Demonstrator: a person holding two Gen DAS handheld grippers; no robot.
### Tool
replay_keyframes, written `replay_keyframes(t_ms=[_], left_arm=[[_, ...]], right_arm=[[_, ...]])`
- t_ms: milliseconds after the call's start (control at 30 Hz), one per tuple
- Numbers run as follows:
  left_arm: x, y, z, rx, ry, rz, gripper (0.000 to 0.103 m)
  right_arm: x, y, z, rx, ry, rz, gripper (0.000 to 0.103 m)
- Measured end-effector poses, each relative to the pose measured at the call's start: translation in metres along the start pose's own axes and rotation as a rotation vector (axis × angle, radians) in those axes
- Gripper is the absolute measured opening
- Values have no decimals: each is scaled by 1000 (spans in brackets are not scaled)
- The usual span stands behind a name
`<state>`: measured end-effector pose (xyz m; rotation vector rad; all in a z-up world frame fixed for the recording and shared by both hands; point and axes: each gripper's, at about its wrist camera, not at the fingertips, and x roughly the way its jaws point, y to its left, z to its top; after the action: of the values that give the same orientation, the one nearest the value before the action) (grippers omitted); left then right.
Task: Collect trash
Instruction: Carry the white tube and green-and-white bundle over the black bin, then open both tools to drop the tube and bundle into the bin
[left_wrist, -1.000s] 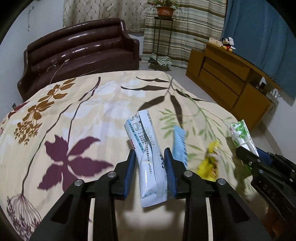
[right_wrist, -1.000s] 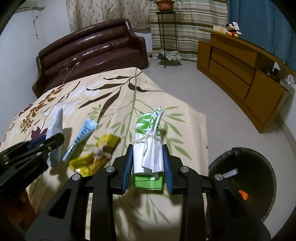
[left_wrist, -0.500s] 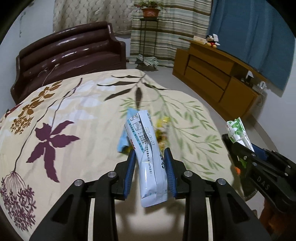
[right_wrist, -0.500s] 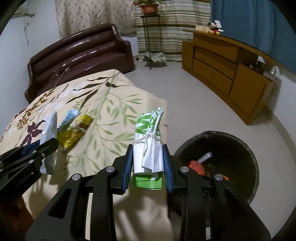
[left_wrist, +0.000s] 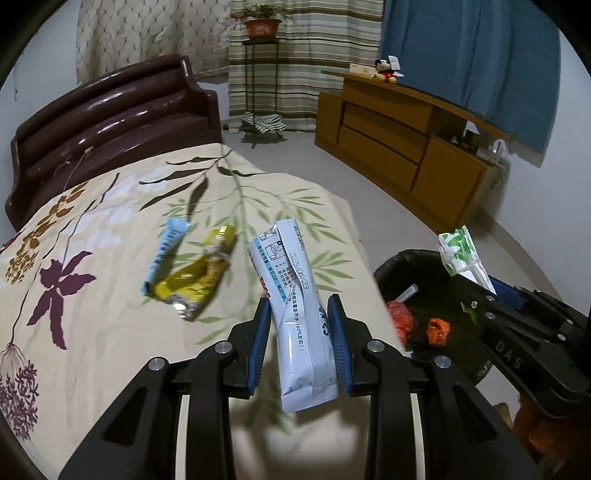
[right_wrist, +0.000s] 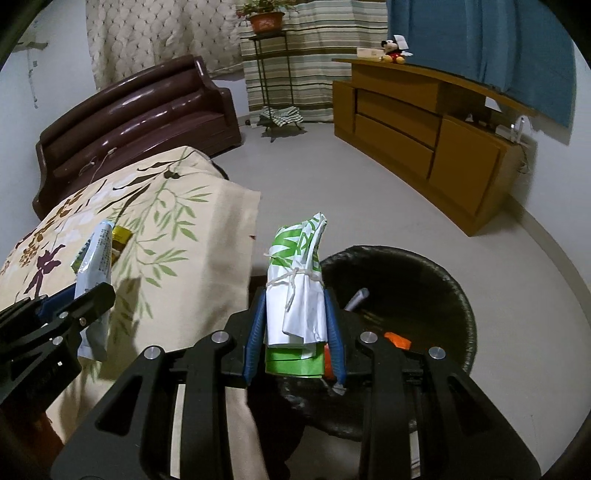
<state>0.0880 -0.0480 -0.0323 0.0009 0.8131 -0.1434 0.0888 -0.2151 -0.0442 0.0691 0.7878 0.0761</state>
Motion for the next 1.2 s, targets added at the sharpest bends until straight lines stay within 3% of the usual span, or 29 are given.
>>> replay_keyframes(t_ms=[700,1200], left_arm=[[20,-67,9,97,6,-63,33],[37,-88,12,118,24,-82,33]], right_arm=[[-1,-48,0,50,-14,-61,30],[4,-65,0,70,-9,-88,30]])
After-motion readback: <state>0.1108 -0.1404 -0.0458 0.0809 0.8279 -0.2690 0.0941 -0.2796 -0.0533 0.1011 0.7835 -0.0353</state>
